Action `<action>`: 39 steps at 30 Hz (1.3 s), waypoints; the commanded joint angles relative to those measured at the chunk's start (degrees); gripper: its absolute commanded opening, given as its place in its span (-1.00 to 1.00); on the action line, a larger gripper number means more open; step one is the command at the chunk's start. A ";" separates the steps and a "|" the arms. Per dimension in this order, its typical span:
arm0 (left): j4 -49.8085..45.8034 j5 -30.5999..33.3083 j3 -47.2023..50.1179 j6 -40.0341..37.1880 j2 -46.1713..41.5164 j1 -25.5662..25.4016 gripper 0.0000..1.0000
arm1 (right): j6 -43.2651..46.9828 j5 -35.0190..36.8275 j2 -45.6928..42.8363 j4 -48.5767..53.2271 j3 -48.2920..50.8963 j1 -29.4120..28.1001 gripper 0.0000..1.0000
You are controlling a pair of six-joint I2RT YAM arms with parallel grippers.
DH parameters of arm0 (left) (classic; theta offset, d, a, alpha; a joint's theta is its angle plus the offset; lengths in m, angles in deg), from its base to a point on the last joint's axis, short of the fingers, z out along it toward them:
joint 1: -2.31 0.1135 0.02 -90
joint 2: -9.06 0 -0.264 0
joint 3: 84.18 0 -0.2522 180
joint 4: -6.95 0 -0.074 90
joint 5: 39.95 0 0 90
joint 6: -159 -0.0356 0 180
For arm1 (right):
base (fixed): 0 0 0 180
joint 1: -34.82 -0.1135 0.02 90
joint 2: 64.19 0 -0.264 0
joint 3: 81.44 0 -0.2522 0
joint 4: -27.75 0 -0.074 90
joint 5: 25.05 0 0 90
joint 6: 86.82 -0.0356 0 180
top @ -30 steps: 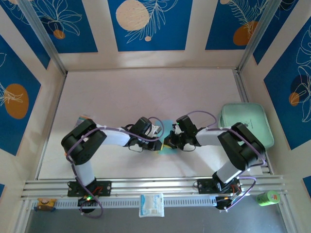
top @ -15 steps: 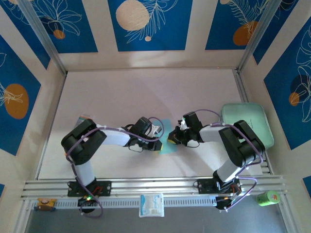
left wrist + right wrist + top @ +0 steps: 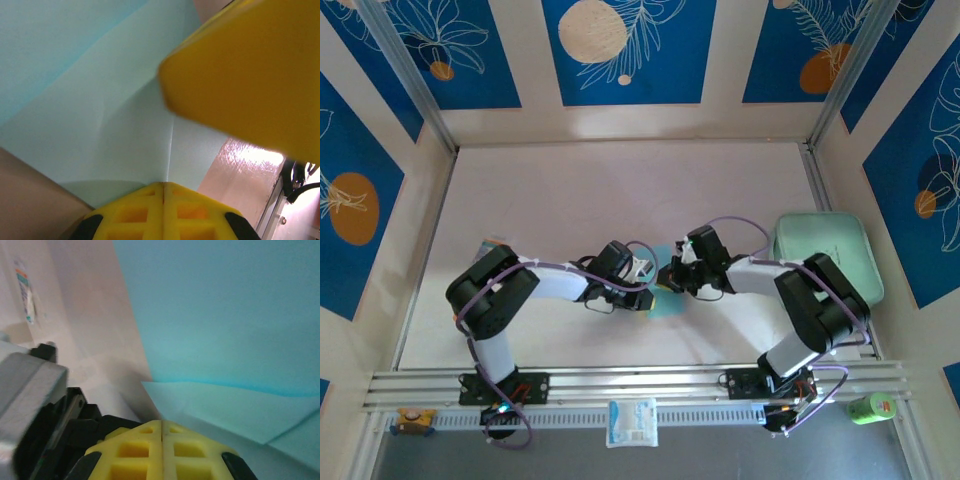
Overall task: Fold a paper plane with a square sheet of paper (pick it up from the middle)
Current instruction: Fold the triangle a second time at the center of the table.
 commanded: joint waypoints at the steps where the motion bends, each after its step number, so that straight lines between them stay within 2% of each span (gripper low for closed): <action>1: -7.38 3.80 1.24 -1.05 1.08 0.26 -1.00 | 0.86 1.91 3.59 0.77 -0.13 0.33 -0.96; 6: -7.82 3.84 1.42 -1.61 1.47 0.23 -1.00 | 1.56 -0.72 5.95 -2.33 1.35 5.32 -0.97; 12: -8.08 3.74 1.79 -2.11 2.31 0.24 -1.00 | 6.34 -2.19 7.06 0.73 -1.85 10.65 -0.96; 20: -7.53 3.78 2.12 -1.89 2.27 0.22 -1.00 | 6.22 -4.90 8.27 -3.21 -0.97 16.12 -0.96; 25: -7.88 3.64 2.30 -2.22 1.74 0.27 -1.00 | 7.61 -4.89 2.44 1.92 -2.39 15.58 -0.96; 29: -8.41 3.72 2.38 -2.79 1.04 0.29 -1.00 | 7.31 -5.38 -0.84 3.29 -2.04 13.03 -0.95; 34: -8.94 3.62 2.12 -3.00 0.64 0.27 -1.00 | 4.38 -3.50 -0.12 0.89 0.35 7.22 -0.96; 39: -9.49 3.10 1.91 -3.46 0.73 0.25 -1.00 | 3.11 -0.15 3.22 0.93 2.23 7.67 -0.99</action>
